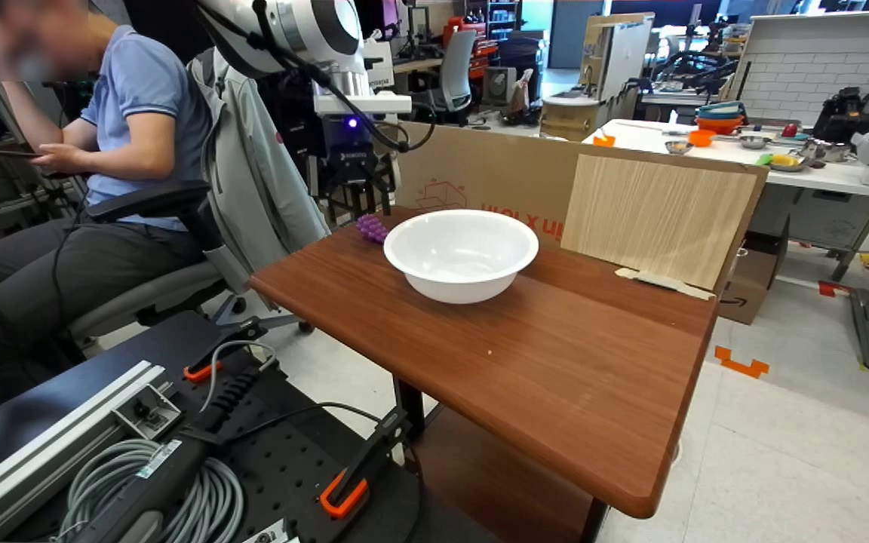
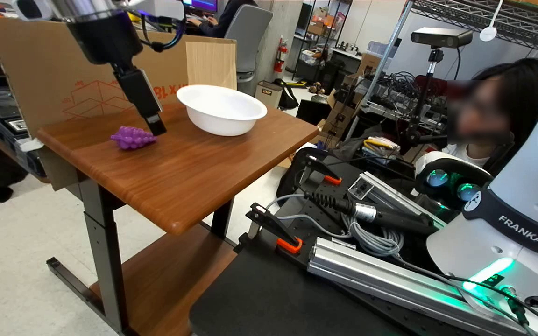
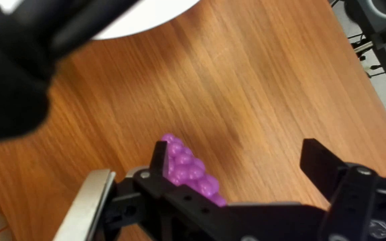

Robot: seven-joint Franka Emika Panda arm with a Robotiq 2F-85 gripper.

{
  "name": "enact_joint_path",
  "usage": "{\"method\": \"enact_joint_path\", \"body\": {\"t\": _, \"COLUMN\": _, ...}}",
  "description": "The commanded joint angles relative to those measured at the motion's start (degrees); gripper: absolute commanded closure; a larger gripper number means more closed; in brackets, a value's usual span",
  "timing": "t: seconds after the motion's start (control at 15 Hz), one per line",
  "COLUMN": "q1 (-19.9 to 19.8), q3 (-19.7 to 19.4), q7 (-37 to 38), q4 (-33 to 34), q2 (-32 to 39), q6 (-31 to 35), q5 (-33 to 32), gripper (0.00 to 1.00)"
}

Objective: Put the plastic grape toy in the white dish

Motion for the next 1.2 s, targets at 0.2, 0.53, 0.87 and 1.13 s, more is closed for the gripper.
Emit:
{"method": "enact_joint_path", "body": {"t": 0.2, "q1": 0.8, "q3": -1.0, "q7": 1.8, "q4": 9.1, "q2": 8.2, "q6": -3.6, "q5": -2.4, "gripper": 0.00}}
{"method": "enact_joint_path", "body": {"t": 0.53, "q1": 2.1, "q3": -1.2, "q7": 2.0, "q4": 13.9, "q2": 11.7, "q6": -6.6, "q5": -3.9, "gripper": 0.42}}
{"method": "enact_joint_path", "body": {"t": 0.87, "q1": 2.6, "q3": -1.2, "q7": 2.9, "q4": 15.7, "q2": 12.3, "q6": -8.4, "q5": -4.6, "gripper": 0.80}}
{"method": "enact_joint_path", "body": {"t": 1.13, "q1": 2.2, "q3": -0.3, "q7": 3.2, "q4": 10.6, "q2": 7.2, "q6": -7.2, "q5": -4.4, "gripper": 0.92}}
